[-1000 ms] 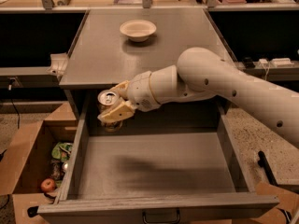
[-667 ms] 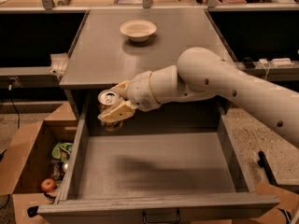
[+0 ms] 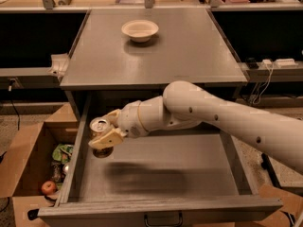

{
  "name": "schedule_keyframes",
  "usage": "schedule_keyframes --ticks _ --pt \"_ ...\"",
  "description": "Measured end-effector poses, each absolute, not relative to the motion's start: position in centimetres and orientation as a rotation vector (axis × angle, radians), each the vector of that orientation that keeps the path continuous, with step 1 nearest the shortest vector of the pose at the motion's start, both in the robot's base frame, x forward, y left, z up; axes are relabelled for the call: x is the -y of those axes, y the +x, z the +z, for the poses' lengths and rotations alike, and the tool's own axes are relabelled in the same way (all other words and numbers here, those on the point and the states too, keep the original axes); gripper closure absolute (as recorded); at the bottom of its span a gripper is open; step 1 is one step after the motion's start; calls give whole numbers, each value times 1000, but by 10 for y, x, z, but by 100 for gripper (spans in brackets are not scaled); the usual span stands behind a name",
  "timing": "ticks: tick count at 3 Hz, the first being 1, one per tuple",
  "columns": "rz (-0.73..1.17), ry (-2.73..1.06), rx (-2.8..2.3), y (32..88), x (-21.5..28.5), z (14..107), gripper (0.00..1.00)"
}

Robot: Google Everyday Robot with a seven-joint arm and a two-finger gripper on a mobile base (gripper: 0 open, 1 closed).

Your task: Place orange can into top drawer

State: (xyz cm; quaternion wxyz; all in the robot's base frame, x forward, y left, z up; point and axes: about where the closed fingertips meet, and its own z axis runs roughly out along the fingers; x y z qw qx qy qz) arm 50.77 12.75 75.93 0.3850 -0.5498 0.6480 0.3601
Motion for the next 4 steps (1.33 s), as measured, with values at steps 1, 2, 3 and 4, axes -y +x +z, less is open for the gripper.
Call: schedule_keyframes --ticks 1,2,3,4 --pt "960 -1377 -1685 499 -141 730 100" --pt "959 -1364 -1719 492 -149 699 100" --pt "957 -1353 -1734 491 -151 679 96" --pt "957 -1354 -1734 491 -151 679 73"
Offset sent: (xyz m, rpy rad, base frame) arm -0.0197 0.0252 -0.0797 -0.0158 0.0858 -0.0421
